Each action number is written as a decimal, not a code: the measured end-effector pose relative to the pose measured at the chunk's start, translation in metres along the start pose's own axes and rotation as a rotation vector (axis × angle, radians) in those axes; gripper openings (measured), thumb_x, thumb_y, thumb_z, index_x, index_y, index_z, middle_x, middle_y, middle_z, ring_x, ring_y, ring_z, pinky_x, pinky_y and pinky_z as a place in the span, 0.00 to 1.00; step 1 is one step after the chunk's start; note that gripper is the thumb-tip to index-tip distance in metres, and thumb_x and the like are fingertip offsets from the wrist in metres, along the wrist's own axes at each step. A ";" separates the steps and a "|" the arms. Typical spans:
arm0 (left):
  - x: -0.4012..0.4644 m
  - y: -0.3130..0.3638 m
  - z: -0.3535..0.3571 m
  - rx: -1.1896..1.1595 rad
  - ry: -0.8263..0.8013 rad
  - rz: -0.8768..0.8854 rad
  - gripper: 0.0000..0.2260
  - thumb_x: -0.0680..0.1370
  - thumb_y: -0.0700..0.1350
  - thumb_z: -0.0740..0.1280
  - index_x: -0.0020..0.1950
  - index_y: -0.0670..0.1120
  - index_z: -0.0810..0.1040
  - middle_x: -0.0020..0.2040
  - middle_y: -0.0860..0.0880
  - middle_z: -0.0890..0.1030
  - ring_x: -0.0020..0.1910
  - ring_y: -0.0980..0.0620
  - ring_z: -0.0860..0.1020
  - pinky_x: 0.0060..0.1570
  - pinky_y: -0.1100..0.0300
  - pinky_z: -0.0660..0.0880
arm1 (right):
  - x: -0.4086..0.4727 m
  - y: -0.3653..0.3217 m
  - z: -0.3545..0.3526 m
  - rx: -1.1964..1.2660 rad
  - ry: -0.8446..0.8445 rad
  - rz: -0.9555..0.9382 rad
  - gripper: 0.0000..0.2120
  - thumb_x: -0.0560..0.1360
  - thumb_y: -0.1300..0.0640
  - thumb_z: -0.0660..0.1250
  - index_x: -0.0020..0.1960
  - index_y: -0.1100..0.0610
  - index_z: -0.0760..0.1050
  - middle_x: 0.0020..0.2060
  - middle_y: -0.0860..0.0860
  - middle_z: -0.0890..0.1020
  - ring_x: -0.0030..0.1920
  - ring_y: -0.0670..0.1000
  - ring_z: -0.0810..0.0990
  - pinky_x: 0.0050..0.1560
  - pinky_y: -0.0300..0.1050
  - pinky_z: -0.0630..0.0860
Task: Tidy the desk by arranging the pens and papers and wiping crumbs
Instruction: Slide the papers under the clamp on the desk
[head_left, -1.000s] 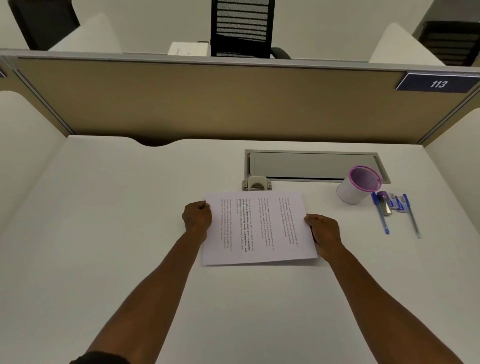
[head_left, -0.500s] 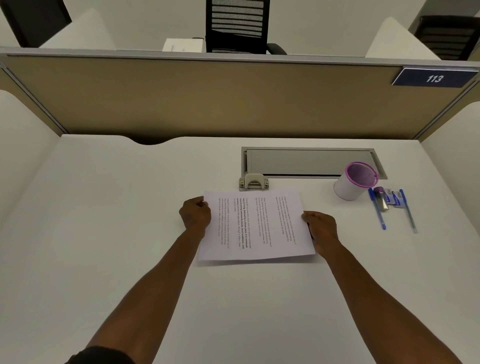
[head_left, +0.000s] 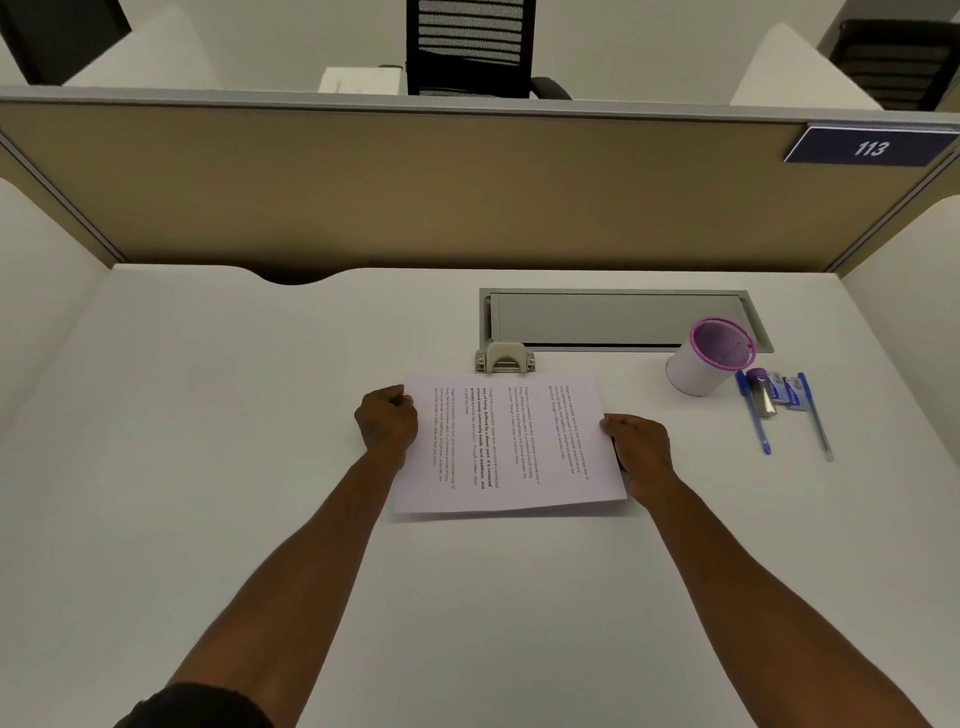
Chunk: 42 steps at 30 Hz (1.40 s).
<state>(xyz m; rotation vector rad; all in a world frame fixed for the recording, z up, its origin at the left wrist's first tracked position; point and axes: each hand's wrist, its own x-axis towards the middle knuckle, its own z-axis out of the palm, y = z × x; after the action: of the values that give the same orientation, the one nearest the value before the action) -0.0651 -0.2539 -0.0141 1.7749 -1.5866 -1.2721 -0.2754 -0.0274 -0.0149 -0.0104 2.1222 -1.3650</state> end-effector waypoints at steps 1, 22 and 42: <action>0.000 0.000 0.000 0.001 0.001 -0.002 0.14 0.79 0.40 0.66 0.64 0.42 0.80 0.64 0.42 0.80 0.63 0.43 0.78 0.67 0.51 0.73 | 0.001 0.000 0.001 -0.001 0.001 0.000 0.06 0.74 0.58 0.69 0.39 0.53 0.81 0.44 0.55 0.85 0.46 0.59 0.83 0.53 0.59 0.80; 0.003 0.005 0.008 0.043 0.050 0.104 0.10 0.80 0.37 0.63 0.48 0.47 0.84 0.48 0.48 0.83 0.51 0.45 0.79 0.58 0.59 0.73 | 0.026 -0.020 0.019 -0.119 0.087 -0.171 0.14 0.75 0.58 0.68 0.60 0.50 0.78 0.56 0.48 0.80 0.53 0.52 0.80 0.54 0.47 0.78; 0.011 0.014 0.006 0.074 0.017 0.134 0.13 0.78 0.34 0.63 0.55 0.41 0.84 0.57 0.44 0.83 0.56 0.46 0.81 0.63 0.55 0.76 | 0.055 -0.020 0.021 -0.012 -0.008 -0.116 0.11 0.74 0.63 0.66 0.51 0.54 0.84 0.54 0.49 0.84 0.56 0.51 0.80 0.63 0.53 0.76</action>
<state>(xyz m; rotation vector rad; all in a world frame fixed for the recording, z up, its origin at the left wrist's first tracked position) -0.0787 -0.2658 -0.0093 1.6863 -1.7329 -1.1470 -0.3154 -0.0715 -0.0310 -0.1464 2.1518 -1.4158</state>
